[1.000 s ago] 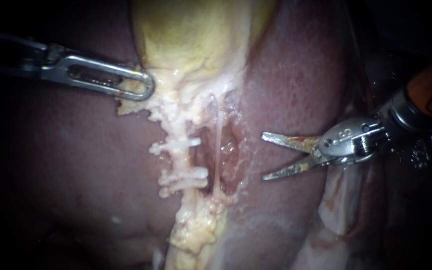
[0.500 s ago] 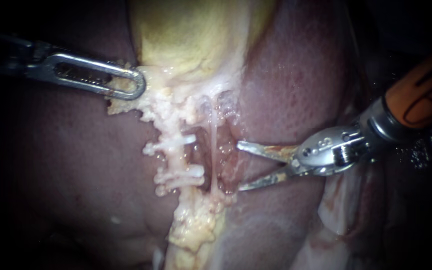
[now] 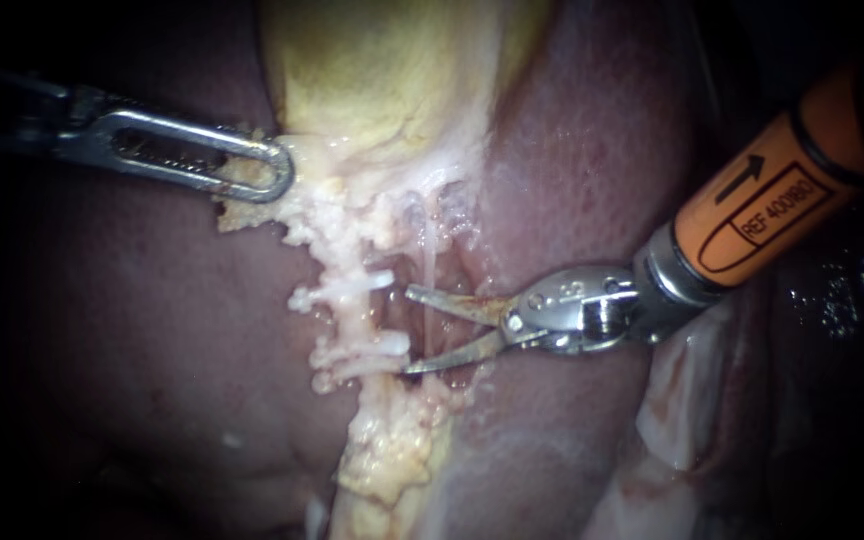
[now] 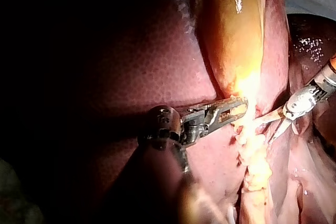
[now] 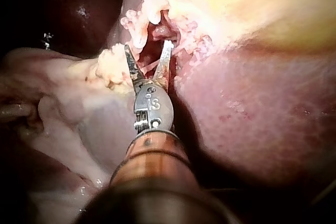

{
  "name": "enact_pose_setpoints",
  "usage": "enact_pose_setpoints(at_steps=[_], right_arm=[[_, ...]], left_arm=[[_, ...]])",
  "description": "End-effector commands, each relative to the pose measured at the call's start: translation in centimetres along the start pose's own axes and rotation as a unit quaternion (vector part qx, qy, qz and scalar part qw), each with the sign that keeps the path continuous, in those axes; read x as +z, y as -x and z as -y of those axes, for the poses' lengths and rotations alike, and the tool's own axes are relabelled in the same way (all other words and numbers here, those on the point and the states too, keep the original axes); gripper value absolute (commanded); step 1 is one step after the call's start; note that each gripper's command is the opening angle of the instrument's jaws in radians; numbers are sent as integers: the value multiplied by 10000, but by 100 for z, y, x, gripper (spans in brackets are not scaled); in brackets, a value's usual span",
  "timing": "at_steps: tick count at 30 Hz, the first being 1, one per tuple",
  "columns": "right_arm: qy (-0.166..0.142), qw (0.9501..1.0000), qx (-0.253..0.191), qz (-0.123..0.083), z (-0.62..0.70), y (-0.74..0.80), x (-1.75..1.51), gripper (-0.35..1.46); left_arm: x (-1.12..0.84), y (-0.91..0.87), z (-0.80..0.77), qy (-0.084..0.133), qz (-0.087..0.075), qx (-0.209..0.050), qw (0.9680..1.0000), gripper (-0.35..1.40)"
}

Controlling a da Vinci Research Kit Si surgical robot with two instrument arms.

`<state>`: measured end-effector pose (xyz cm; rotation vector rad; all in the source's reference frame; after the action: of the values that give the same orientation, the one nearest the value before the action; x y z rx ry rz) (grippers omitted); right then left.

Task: Go to the cutting position left tube

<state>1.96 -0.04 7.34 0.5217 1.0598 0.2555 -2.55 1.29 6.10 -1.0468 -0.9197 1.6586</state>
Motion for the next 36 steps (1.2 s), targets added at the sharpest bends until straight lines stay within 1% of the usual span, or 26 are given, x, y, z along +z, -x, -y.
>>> enact_pose_setpoints(at_steps=[1,4,8,10,14,15,20,22,24,28,36], right_arm=[[-28,10000,-20,-1,-3,4,1,143],[-70,10000,-1,-1,-9,10,3,143],[-158,9999,-25,-6,-13,11,3,143],[-303,9995,-42,-11,-13,11,4,143],[-582,9979,-254,-88,-10,5,10,141],[-635,9975,-283,-106,-10,3,12,140],[-934,9938,-441,-417,-9,-9,30,138],[-953,9932,-488,-465,-8,-15,38,136],[-927,9934,-497,-464,-7,-21,47,136],[-931,9936,-357,-525,-5,-32,63,136],[-912,9937,79,-649,1,-53,91,135]], left_arm=[[0,0,0,-1,1,2,10000,-35],[0,0,1,-1,1,4,10000,-35],[0,1,1,-2,0,4,10000,-35],[0,1,1,-2,0,4,10000,-35],[0,0,1,-1,1,5,10000,-35],[0,0,1,-1,1,5,10000,-35],[1,0,1,0,1,5,10000,-35],[1,0,2,0,2,5,10000,-35],[1,0,2,0,2,6,10000,-35],[1,0,3,0,2,6,10000,-35],[3,0,3,-5,-3,6,10000,-35]])
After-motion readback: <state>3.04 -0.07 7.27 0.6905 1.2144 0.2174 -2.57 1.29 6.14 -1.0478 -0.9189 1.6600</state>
